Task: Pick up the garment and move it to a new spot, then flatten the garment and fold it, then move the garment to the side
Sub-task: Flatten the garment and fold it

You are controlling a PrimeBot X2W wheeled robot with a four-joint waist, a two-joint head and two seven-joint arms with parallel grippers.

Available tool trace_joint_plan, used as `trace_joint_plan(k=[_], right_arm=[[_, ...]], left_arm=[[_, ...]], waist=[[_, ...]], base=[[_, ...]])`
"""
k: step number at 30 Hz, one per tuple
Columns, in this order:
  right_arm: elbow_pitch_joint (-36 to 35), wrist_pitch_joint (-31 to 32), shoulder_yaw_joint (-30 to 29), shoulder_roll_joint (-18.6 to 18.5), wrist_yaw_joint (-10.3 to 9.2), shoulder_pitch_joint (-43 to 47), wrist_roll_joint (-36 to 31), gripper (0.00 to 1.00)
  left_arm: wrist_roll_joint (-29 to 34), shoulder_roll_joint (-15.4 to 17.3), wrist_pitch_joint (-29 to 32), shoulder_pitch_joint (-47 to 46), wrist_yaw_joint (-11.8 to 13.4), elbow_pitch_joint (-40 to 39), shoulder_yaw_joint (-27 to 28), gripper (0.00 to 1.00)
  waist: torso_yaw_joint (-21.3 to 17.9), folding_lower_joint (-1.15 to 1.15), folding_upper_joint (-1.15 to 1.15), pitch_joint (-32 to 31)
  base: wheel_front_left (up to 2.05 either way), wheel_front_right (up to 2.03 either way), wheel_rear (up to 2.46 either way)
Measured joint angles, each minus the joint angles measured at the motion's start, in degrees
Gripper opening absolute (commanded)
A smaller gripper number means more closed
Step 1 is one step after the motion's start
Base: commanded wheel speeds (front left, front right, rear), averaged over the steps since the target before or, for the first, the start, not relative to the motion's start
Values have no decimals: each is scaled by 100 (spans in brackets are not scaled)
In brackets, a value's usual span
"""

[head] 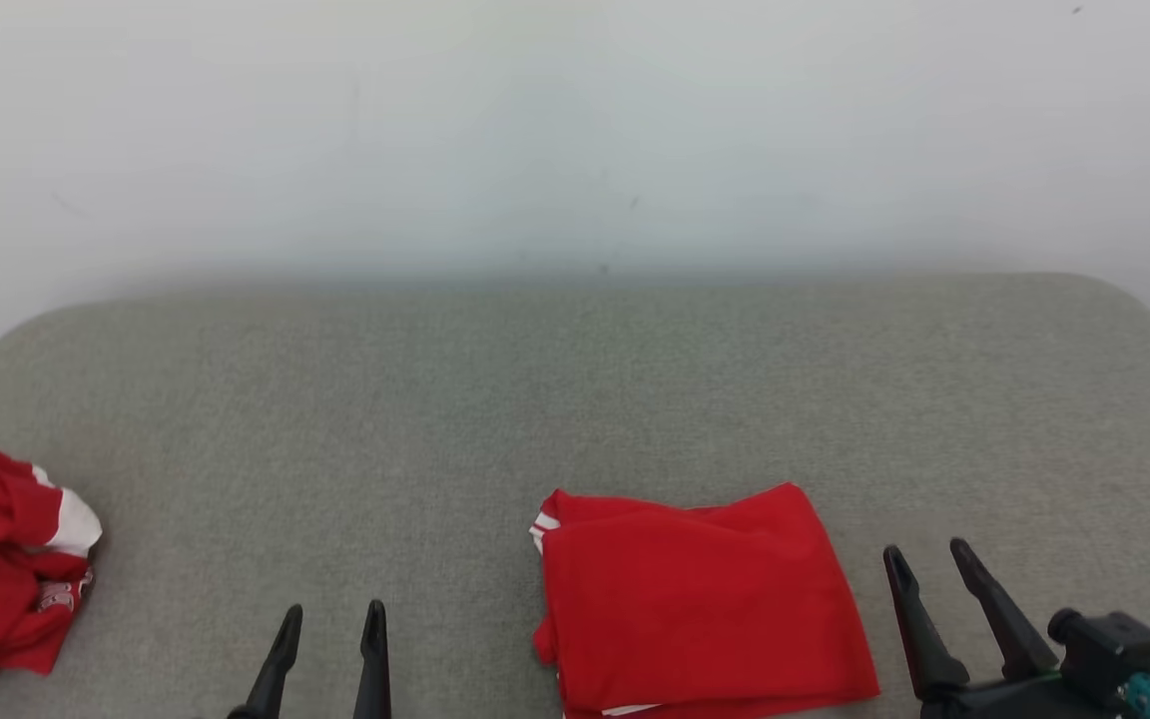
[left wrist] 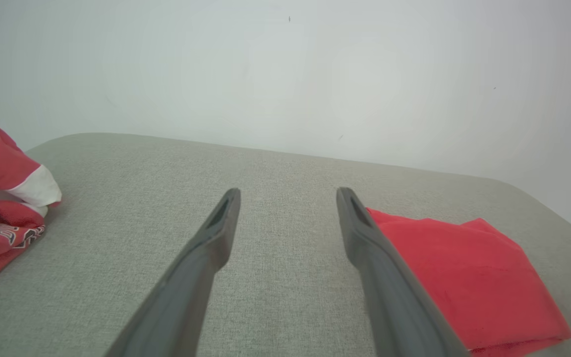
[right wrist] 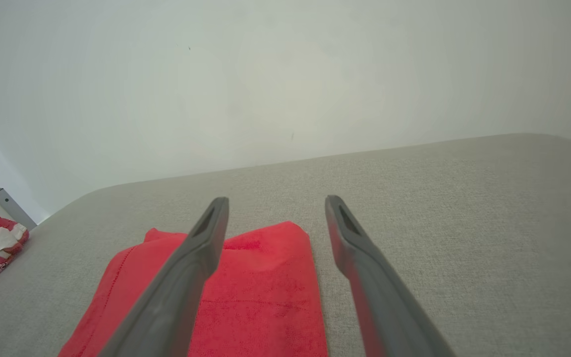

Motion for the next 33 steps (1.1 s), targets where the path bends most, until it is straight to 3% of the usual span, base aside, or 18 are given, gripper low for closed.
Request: trace_joint_plan(k=[9, 18, 29, 33], right_arm=[[242, -366, -182, 14, 0, 511, -522, 100], [-826, -386, -630, 327, 0, 1239, -1233, 100], [-945, -387, -632, 381, 0, 1641, -1461, 100], [-920, -387, -613, 393, 0, 1669, -1461, 100]], left_arm=[[995, -460, -8, 597, -526, 158, 769, 100], [1905, -1120, -8, 1328, -1276, 290, 1657, 100], [2513, -1657, -8, 1727, -1973, 467, 2290, 100], [2640, -1747, -8, 1785, -2112, 519, 2386, 100]], waist=[[-242, 0, 0, -405], [-284, 0, 0, -735], [-271, -1, 0, -1011], [-287, -1, 0, -1034]], base=[[0, 0, 0], [0, 0, 0], [0, 0, 0], [0, 0, 0]])
